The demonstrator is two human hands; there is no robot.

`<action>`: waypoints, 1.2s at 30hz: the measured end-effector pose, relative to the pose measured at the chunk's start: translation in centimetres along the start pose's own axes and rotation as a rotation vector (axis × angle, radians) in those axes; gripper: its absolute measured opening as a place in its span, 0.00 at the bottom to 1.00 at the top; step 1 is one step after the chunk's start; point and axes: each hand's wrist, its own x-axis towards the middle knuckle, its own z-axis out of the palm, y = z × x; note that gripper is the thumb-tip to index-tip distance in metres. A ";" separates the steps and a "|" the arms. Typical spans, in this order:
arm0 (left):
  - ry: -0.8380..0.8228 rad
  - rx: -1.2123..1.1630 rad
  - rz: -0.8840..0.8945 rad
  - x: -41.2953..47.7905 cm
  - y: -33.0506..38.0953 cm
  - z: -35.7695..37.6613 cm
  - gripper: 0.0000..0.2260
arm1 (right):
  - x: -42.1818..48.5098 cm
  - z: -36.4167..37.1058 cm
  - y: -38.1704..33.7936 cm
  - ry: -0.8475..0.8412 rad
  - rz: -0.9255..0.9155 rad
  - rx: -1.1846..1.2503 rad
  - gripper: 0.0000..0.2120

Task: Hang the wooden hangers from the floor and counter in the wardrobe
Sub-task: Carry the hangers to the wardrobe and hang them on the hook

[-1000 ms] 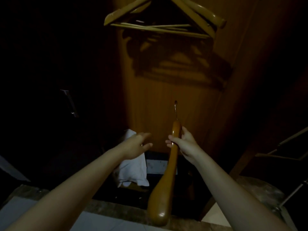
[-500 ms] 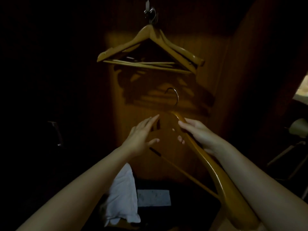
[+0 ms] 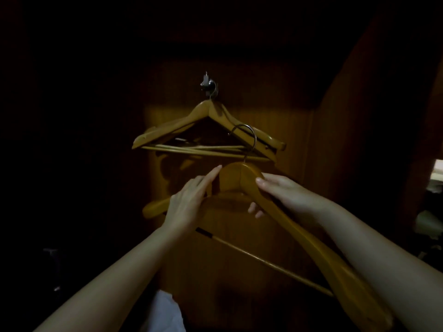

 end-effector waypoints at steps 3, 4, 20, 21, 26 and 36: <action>0.055 0.114 0.010 3.1 -2.2 -0.9 0.37 | 2.7 -0.2 -2.0 0.111 -0.114 -0.196 0.11; 0.074 0.144 0.004 4.3 -2.8 -1.3 0.37 | 3.7 -0.2 -2.5 0.165 -0.147 -0.303 0.15; 0.103 0.271 -0.005 20.2 -10.7 -3.4 0.30 | 20.2 -3.8 -7.2 0.668 -0.342 -0.940 0.38; 0.082 0.276 -0.009 20.7 -11.0 -3.4 0.30 | 20.8 -4.0 -7.2 0.655 -0.321 -0.934 0.38; 0.019 0.282 -0.024 21.0 -12.4 -2.3 0.29 | 23.1 -4.4 -6.6 0.557 -0.224 -0.907 0.39; -0.029 0.256 -0.078 19.9 -14.5 0.0 0.30 | 25.5 -3.1 -5.7 0.524 -0.096 -1.002 0.34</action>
